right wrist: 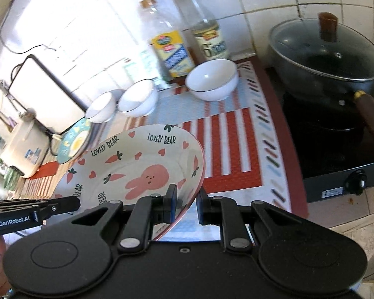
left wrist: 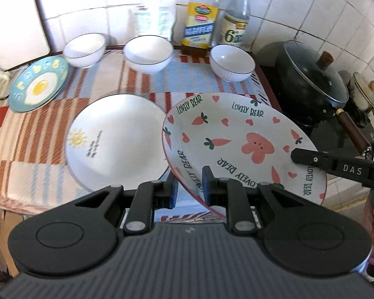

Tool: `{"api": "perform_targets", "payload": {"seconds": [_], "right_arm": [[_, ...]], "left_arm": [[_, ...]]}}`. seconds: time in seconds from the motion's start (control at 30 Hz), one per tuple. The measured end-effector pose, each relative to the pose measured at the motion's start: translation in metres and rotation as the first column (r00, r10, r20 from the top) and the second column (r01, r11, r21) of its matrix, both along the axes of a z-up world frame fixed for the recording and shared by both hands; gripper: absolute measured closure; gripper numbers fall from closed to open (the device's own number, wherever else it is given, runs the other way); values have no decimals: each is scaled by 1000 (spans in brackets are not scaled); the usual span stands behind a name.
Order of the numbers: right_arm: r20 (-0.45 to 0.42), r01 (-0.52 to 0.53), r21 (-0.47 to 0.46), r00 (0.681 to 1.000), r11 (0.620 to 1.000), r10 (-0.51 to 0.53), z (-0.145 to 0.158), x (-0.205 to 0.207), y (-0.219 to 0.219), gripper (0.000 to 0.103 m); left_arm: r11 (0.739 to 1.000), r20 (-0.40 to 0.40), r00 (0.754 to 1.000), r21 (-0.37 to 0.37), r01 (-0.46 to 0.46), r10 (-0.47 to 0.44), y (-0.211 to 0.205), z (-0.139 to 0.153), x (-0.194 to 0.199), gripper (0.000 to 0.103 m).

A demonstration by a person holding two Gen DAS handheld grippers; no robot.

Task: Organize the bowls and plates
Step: 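Carry the pink bunny plate with both tools and lower it onto the white plate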

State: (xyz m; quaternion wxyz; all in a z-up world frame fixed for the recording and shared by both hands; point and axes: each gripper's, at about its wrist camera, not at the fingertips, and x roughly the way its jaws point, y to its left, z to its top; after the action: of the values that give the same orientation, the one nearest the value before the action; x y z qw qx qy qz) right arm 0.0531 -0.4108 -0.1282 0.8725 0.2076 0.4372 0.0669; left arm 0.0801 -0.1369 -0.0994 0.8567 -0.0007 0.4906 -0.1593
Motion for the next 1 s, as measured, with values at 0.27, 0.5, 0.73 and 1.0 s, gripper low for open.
{"api": "perform_targets", "payload": {"seconds": [0.27,0.5,0.73,1.0], "right_arm": [[-1,-81,0,997,997,81,13,5,39,82],[-15,-121,3,992,993,121,17,17,74,82],[-29,-150,16,988,989,150,10,36,107,82],[-116,-153,29,981,988,156,-18,66,139,82]], "left_arm": [[998,14,999,22,-52,52,40,13,-15,85],[996,9,997,33,-83,83,75,13,-13,85],[994,-20,994,39,-103,104,109,6,6,85],[997,-118,991,49,-56,61,137,-27,48,85]]}}
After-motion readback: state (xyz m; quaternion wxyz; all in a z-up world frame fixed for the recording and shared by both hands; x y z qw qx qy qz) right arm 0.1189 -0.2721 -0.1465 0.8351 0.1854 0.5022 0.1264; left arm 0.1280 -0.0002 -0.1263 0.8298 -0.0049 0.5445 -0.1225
